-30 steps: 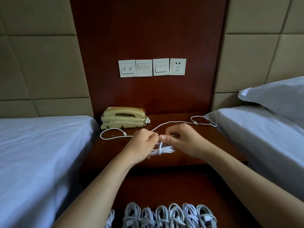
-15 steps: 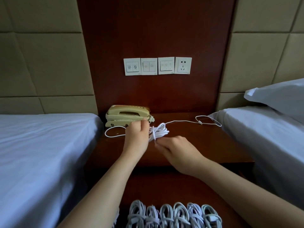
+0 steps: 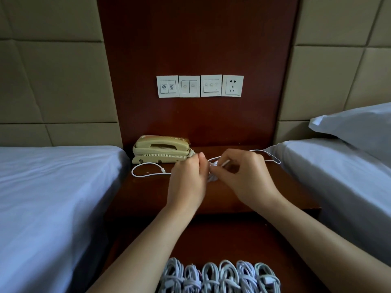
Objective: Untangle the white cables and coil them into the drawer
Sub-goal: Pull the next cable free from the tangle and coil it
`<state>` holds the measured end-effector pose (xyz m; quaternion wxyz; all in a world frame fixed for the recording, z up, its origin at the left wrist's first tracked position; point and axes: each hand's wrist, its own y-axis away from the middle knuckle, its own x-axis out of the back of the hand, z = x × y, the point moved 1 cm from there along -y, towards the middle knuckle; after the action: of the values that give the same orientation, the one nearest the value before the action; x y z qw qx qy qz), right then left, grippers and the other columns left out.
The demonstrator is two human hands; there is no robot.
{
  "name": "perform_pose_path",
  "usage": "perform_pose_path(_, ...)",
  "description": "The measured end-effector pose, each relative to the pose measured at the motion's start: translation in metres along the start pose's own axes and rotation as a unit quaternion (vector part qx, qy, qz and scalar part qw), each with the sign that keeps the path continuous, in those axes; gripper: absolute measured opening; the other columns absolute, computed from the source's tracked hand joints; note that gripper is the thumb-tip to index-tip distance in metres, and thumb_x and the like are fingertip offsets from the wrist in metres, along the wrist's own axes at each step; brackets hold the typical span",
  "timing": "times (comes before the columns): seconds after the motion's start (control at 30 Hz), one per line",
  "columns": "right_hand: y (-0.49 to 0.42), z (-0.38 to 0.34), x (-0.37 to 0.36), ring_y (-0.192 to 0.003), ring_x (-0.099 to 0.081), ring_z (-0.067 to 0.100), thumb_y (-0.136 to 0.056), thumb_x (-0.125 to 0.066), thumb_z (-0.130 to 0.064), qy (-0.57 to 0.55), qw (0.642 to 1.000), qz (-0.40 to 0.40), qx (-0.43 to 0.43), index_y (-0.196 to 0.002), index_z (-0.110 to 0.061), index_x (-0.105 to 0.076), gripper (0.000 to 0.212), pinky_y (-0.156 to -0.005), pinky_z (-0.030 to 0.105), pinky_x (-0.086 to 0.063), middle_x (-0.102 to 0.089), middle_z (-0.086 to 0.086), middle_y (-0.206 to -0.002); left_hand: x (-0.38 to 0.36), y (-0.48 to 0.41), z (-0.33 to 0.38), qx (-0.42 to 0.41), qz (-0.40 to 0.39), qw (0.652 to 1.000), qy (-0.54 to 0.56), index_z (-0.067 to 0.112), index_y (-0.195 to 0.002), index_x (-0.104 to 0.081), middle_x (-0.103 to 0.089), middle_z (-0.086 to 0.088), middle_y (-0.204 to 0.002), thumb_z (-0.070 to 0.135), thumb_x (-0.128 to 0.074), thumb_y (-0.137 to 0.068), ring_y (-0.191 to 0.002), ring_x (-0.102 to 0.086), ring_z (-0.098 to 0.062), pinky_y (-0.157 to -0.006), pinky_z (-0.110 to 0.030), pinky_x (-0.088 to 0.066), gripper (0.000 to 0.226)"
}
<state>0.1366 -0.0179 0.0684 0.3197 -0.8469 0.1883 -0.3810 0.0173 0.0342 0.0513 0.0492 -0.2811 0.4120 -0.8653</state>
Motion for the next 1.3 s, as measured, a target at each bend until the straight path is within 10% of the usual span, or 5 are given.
perform_pose_path(0.33,-0.005,0.015,0.004,-0.053,-0.061,0.003,-0.088,-0.063,-0.012,-0.084,0.988,-0.095,-0.088,-0.076,-0.018,-0.064,0.014,-0.059,0.025,-0.051,-0.066,-0.003,-0.062,-0.006,0.014,0.003,0.094,-0.044,0.991,0.088,0.018,-0.061,-0.039,-0.043,0.006,-0.054,0.027,-0.040,-0.099,-0.049,-0.045,-0.006,-0.048,-0.015,-0.033,0.039)
perform_pose_path(0.63,0.000,0.020,-0.005,-0.060,-0.054,0.011,-0.094,-0.045,-0.006,0.028,0.993,-0.104,-0.047,-0.065,-0.016,-0.055,0.032,-0.056,0.018,-0.037,-0.056,-0.007,-0.062,-0.022,0.015,0.001,0.257,-0.108,0.949,0.144,0.020,-0.098,-0.048,-0.057,-0.001,-0.083,0.025,-0.035,-0.098,-0.075,-0.056,-0.021,-0.061,-0.030,-0.038,0.014)
perform_pose_path(0.8,-0.004,0.027,-0.003,-0.061,-0.053,0.016,-0.091,-0.048,-0.008,0.038,0.992,-0.108,-0.057,-0.060,-0.014,-0.053,0.032,-0.057,0.022,-0.036,-0.055,-0.002,-0.059,-0.036,0.014,-0.001,0.315,-0.122,0.920,0.197,0.004,-0.075,-0.056,-0.054,-0.004,-0.067,0.022,-0.033,-0.093,-0.066,-0.047,-0.023,-0.063,-0.032,-0.038,0.034)
perform_pose_path(1.3,-0.006,0.036,-0.003,-0.045,-0.051,-0.001,-0.080,-0.074,-0.020,-0.157,0.967,-0.068,-0.188,-0.060,-0.016,-0.067,0.022,-0.051,0.018,-0.040,-0.060,-0.008,-0.050,-0.041,0.016,0.005,0.250,-0.119,0.935,0.220,0.009,-0.088,-0.062,-0.064,-0.011,-0.080,0.031,-0.031,-0.090,-0.078,-0.059,-0.030,-0.073,-0.047,-0.049,0.038)
